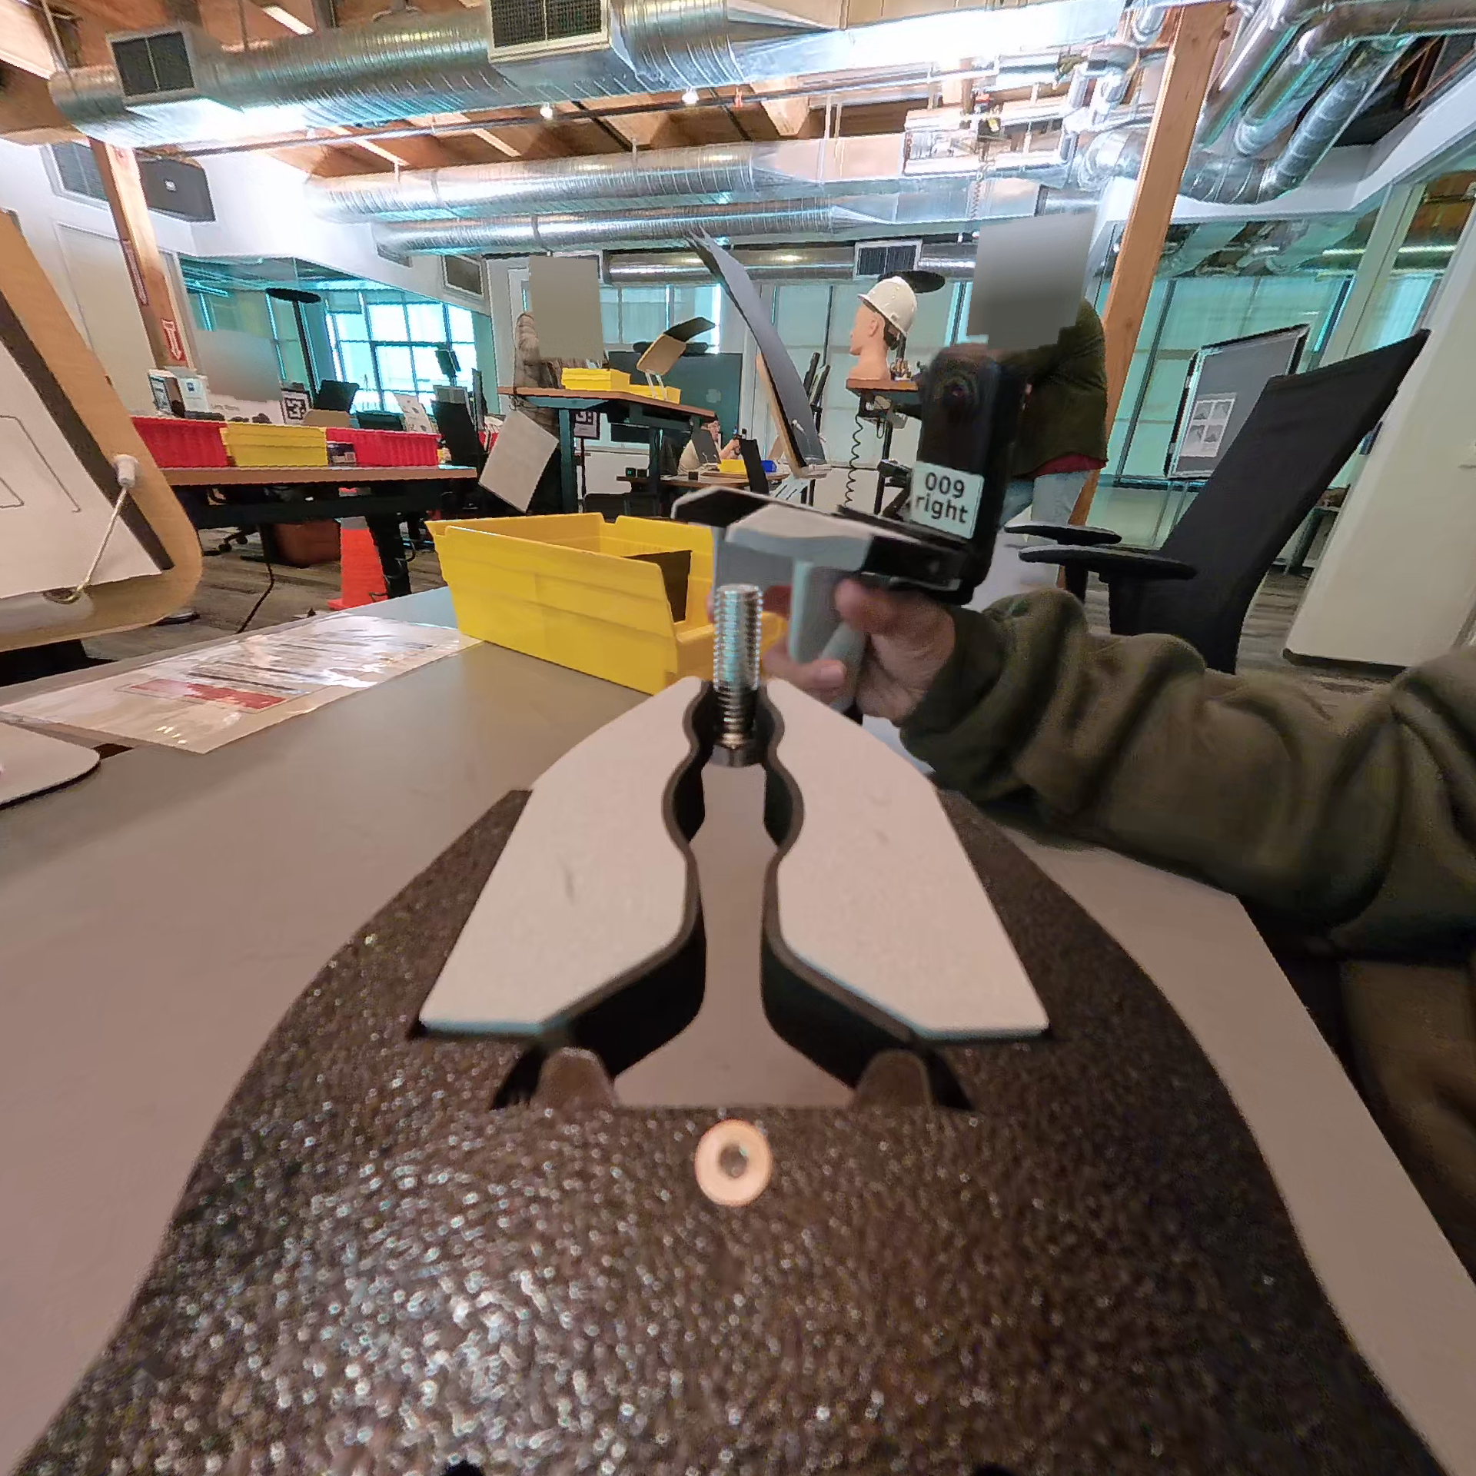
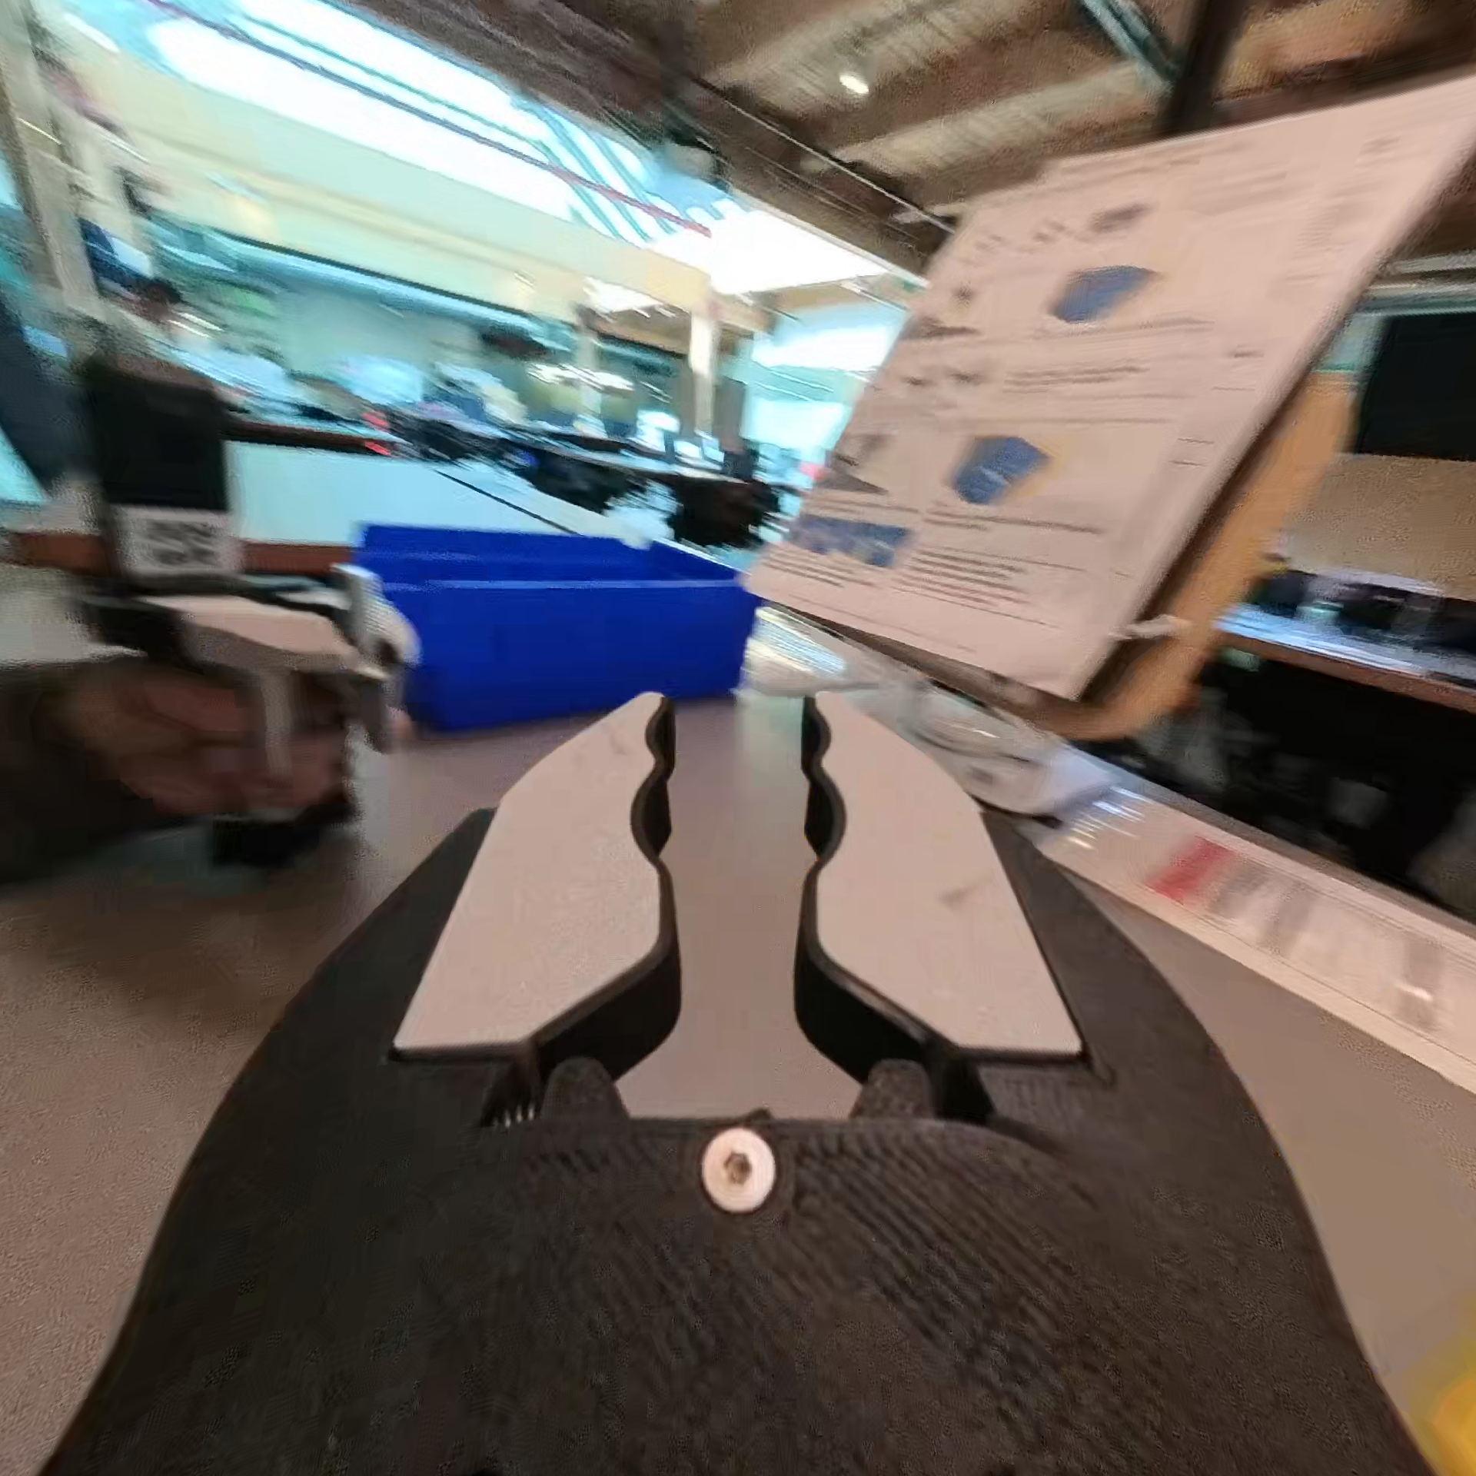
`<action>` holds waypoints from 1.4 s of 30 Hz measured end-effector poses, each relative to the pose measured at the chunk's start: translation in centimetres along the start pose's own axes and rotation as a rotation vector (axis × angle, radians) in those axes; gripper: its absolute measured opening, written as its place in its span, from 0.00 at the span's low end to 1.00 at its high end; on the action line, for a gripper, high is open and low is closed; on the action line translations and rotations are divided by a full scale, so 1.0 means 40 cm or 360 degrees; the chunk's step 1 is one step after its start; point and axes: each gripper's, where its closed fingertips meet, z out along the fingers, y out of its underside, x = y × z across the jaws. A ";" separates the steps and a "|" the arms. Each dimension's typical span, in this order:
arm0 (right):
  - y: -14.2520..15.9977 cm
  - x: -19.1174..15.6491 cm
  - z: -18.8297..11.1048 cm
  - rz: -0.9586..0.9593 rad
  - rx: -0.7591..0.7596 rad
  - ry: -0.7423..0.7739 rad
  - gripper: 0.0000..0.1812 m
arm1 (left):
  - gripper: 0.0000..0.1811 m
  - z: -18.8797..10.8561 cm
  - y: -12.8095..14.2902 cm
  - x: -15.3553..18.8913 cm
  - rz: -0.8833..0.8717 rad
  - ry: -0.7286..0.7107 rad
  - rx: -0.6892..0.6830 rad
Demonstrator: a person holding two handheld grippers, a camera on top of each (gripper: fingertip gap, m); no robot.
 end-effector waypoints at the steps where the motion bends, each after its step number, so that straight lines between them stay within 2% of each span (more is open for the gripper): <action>1: -0.017 -0.064 0.031 0.0112 0.0068 -0.0195 0.17 | 0.05 0.002 0.002 0.002 0.0012 -0.0001 -0.0012; 4: -0.034 -0.214 0.089 0.0245 0.0104 -0.0610 0.17 | 0.05 0.005 0.010 0.004 0.0055 -0.0010 -0.0052; 7: -0.017 -0.279 0.123 0.0227 0.0049 -0.0702 0.13 | 0.05 0.006 0.008 0.008 0.0057 0.0003 -0.0045; 10: 0.007 -0.300 0.136 0.0190 -0.0011 -0.0720 0.12 | 0.05 0.007 0.009 0.009 0.0057 0.0009 -0.0046; 12: -0.001 -0.309 0.136 0.0219 0.0030 -0.0746 0.11 | 0.05 0.009 0.010 0.013 0.0065 0.0021 -0.0051; 13: 0.001 -0.309 0.138 0.0224 0.0022 -0.0736 0.06 | 0.05 0.010 0.011 0.013 0.0067 0.0018 -0.0057; 14: 0.005 -0.308 0.142 0.0206 0.0006 -0.0725 0.05 | 0.05 0.009 0.011 0.011 0.0066 0.0010 -0.0056; 19: 0.004 -0.304 0.150 0.0132 -0.0003 -0.0683 0.05 | 0.05 0.009 0.004 0.000 0.0055 -0.0041 -0.0019; 20: 0.003 -0.300 0.152 0.0132 -0.0004 -0.0666 0.05 | 0.08 0.008 0.000 -0.007 0.0062 -0.0080 0.0003; 22: 0.002 -0.269 0.157 0.0112 -0.0003 -0.0544 0.05 | 0.19 0.006 -0.004 -0.025 0.0088 -0.0178 0.0022; 23: 0.004 -0.239 0.156 0.0079 -0.0021 -0.0441 0.05 | 0.21 0.004 -0.003 -0.032 0.0103 -0.0210 0.0008; 25: 0.010 -0.120 0.138 -0.0062 -0.0094 -0.0055 0.05 | 0.22 0.001 0.002 -0.035 0.0136 -0.0221 -0.0024; 28: 0.000 0.135 0.042 -0.0428 -0.0345 0.0676 0.05 | 0.20 -0.002 0.001 -0.036 0.0150 -0.0236 -0.0025; 31: -0.006 0.370 -0.054 -0.0699 -0.0719 0.1096 0.05 | 0.19 -0.001 0.003 -0.039 0.0135 -0.0237 -0.0036; 34: -0.004 0.581 -0.116 -0.0803 -0.0962 0.1338 0.05 | 0.19 -0.001 0.003 -0.041 0.0127 -0.0232 -0.0033; 36: 0.012 0.676 -0.128 -0.0754 -0.1068 0.1374 0.05 | 0.19 -0.005 0.001 -0.044 0.0134 -0.0241 -0.0027; 40: 0.074 0.801 -0.127 -0.0581 -0.1181 0.1408 0.07 | 0.19 -0.014 0.005 -0.056 0.0181 -0.0282 -0.0064; 42: 0.091 0.816 -0.132 -0.0473 -0.1198 0.1486 0.20 | 0.19 -0.021 0.004 -0.061 0.0193 -0.0302 -0.0076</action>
